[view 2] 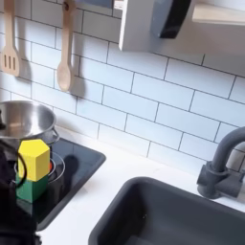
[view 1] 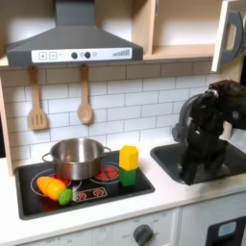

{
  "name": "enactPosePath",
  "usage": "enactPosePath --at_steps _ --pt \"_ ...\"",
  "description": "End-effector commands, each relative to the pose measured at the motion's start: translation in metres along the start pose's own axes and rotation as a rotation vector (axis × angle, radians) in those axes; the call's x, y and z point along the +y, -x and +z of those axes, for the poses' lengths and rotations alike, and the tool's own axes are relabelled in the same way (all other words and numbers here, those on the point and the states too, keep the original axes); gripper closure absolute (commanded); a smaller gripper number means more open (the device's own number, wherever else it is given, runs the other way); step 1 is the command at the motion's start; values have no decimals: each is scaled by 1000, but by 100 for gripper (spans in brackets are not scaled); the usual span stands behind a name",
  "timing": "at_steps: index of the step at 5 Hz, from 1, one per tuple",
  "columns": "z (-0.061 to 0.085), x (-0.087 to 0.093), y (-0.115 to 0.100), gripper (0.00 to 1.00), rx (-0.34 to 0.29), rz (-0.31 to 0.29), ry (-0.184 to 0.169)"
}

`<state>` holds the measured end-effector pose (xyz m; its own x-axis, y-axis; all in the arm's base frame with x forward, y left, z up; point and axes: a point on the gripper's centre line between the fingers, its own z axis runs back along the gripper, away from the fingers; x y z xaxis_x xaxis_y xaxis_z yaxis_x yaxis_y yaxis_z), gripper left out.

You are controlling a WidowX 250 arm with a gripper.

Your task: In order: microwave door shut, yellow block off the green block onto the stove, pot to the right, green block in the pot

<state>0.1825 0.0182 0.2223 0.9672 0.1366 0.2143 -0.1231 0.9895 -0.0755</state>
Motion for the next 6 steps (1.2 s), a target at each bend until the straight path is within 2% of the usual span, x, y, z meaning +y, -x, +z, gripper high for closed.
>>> enactPosePath --at_steps 1,3,4,5,6 --pt "1 13 -32 0 -52 62 -9" --pt "1 24 -54 0 -83 102 -10" --pt "9 27 -64 0 -125 115 -18" --pt "18 30 -77 0 -175 124 -9" --pt "24 30 -88 5 -209 130 -5"
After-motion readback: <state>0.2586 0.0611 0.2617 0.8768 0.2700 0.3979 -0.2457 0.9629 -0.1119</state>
